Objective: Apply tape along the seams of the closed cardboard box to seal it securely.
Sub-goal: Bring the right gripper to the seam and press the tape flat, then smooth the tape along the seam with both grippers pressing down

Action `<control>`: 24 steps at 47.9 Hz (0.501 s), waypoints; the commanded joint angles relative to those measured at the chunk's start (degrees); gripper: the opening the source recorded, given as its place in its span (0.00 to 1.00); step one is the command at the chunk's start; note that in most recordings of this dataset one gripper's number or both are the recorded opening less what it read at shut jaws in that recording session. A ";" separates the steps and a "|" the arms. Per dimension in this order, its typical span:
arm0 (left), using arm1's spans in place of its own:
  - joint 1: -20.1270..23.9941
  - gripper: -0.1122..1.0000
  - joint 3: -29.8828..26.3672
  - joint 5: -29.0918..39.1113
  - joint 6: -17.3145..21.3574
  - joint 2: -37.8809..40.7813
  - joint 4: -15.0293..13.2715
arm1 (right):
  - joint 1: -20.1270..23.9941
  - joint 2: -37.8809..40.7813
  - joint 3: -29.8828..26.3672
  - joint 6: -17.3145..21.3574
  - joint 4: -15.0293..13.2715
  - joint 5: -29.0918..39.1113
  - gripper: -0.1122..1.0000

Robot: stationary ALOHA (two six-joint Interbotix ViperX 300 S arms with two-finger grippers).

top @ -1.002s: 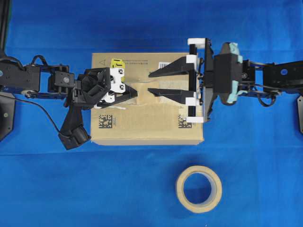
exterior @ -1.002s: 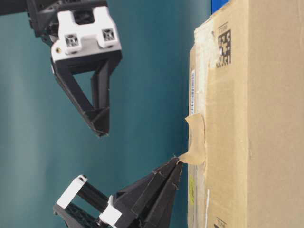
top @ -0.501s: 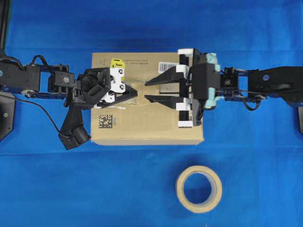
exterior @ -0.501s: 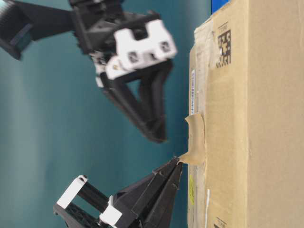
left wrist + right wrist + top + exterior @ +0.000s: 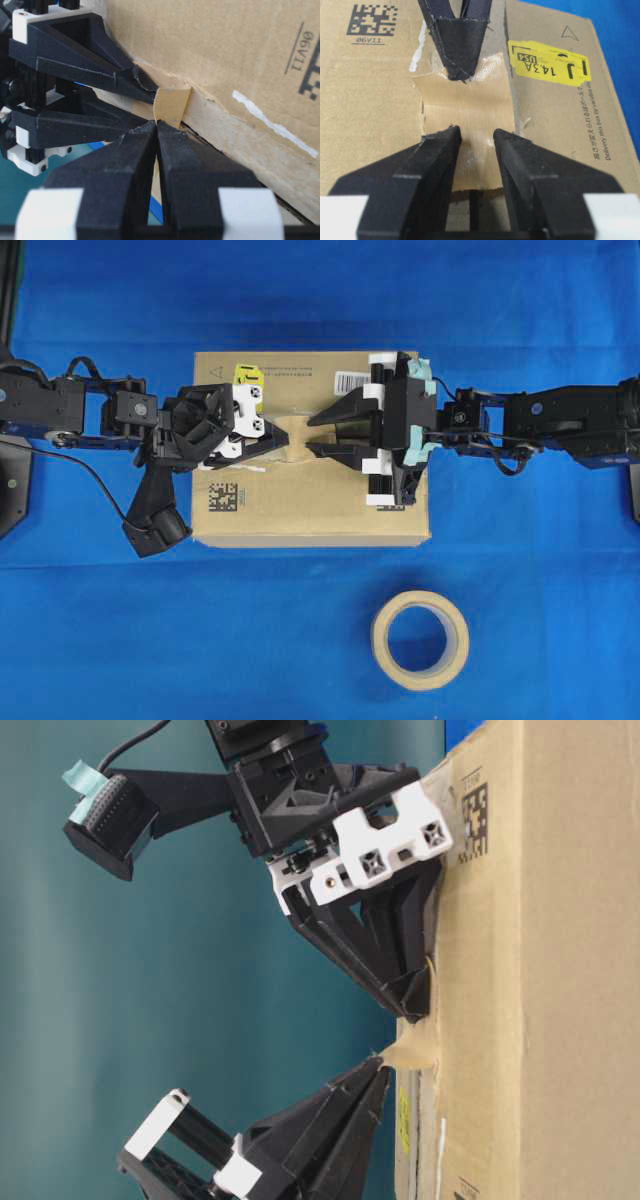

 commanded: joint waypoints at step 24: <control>0.70 0.11 -1.49 1.76 -1.23 -0.53 0.00 | -0.18 -0.44 -1.32 0.09 1.32 2.90 0.48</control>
